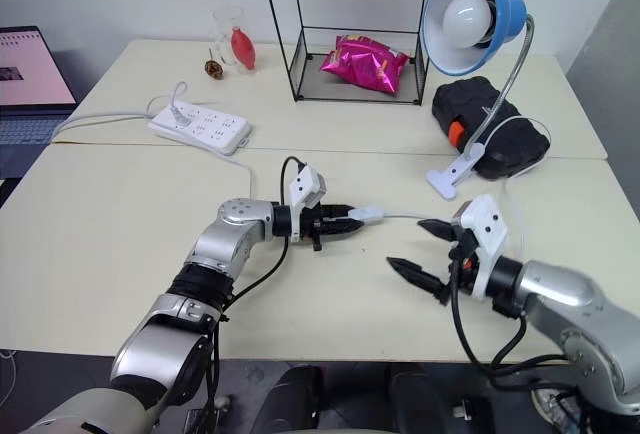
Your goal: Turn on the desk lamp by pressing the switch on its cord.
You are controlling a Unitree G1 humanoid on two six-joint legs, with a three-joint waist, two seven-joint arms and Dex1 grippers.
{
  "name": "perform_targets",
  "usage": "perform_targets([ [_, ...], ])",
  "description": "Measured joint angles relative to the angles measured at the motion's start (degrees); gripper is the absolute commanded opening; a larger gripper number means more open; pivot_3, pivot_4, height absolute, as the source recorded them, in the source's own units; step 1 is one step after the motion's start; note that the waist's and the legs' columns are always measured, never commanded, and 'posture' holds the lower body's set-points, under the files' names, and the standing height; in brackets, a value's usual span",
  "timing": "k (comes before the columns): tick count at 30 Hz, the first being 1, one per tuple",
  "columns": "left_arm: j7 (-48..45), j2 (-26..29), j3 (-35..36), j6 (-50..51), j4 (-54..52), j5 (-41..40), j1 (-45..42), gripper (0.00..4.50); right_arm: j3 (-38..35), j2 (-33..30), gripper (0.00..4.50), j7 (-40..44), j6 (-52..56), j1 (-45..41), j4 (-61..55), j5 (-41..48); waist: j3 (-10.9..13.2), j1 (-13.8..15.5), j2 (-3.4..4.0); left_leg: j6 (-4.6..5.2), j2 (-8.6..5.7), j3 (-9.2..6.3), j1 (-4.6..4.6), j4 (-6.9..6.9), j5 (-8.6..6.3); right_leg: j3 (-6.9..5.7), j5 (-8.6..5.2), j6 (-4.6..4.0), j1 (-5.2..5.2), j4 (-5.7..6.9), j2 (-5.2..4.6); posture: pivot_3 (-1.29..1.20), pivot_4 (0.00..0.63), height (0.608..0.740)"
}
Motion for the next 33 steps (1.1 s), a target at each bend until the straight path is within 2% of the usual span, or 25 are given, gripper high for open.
perform_targets([
  [1, 0.99, 0.55, 0.79, -0.17, -4.07, -0.31, 1.66, 1.12, 0.61, 2.98, 4.50, -2.78, 0.52, 1.86, -0.33, 1.70, -0.01, -0.13, -0.01, 0.00, -0.02, 0.03, 0.02, -0.01, 0.00, 0.04, 0.00, 0.00, 0.00, -0.01, -0.05, 0.00, 0.150, 0.740],
  [4, 1.92, 0.57, 1.28, -0.34, -7.42, -0.97, 3.04, 1.12, 1.98, 6.90, 4.50, -6.16, 0.97, 3.20, -0.03, 2.69, -0.01, -0.11, 0.00, 0.00, -0.04, 0.06, 0.04, 0.05, 0.00, 0.05, -0.01, 0.01, 0.01, 0.00, -0.06, 0.00, 0.150, 0.740],
  [5, 3.17, 0.52, 1.97, -0.02, -10.49, -1.27, 4.52, 1.12, 2.06, 11.39, 4.50, -9.75, 0.68, 2.99, 1.28, 3.09, -0.05, -0.13, -0.08, 0.00, 0.01, 0.05, 0.08, 0.07, 0.00, 0.03, 0.00, 0.02, 0.04, 0.00, -0.03, 0.00, 0.150, 0.740],
  [7, 3.57, 0.60, 2.33, 0.09, -12.15, -1.46, 5.31, 1.12, 2.20, 14.55, 4.50, -11.89, 0.51, 2.66, 2.96, 3.50, -0.06, -0.14, -0.08, 0.00, 0.03, 0.04, 0.10, 0.08, 0.01, 0.03, 0.02, 0.04, 0.05, 0.01, 0.00, 0.00, 0.150, 0.740],
  [9, 4.41, 1.33, 2.77, 0.19, -16.19, -2.25, 7.01, 1.12, 2.09, 20.76, 4.50, -17.31, 0.99, 0.78, 8.43, 5.97, -0.06, -0.20, -0.05, 0.02, 0.06, 0.10, 0.14, 0.08, 0.02, 0.06, 0.05, 0.06, 0.04, 0.06, 0.03, 0.00, 0.150, 0.740],
  [18, 5.61, 2.42, 3.17, 3.62, -20.54, -3.70, 8.32, 1.12, 1.53, 33.48, 4.50, -30.70, 2.64, -8.96, 19.57, 16.36, -0.06, -0.20, -0.04, 0.04, 0.07, 0.12, 0.03, -0.04, 0.02, 0.04, 0.02, -0.03, -0.02, 0.01, 0.04, 0.00, 0.150, 0.740],
  [25, 5.64, 2.66, 2.81, 4.55, -22.06, -4.48, 8.84, 1.12, 1.12, 37.30, 4.50, -34.12, -0.06, -12.64, 24.08, 18.39, -0.06, -0.29, -0.03, 0.04, 0.06, 0.12, 0.03, -0.06, 0.02, 0.02, 0.01, -0.03, -0.03, -0.01, 0.03, 0.00, 0.150, 0.740],
  [33, 5.77, 2.70, 2.65, 5.38, -22.72, -4.86, 9.32, 1.12, 0.18, 37.43, 4.50, -36.23, -3.16, -13.28, 26.58, 20.40, -0.05, -0.41, -0.02, 0.04, 0.07, 0.13, 0.03, -0.06, 0.02, 0.04, 0.00, -0.04, -0.04, -0.01, 0.04, 0.00, 0.150, 0.740],
])
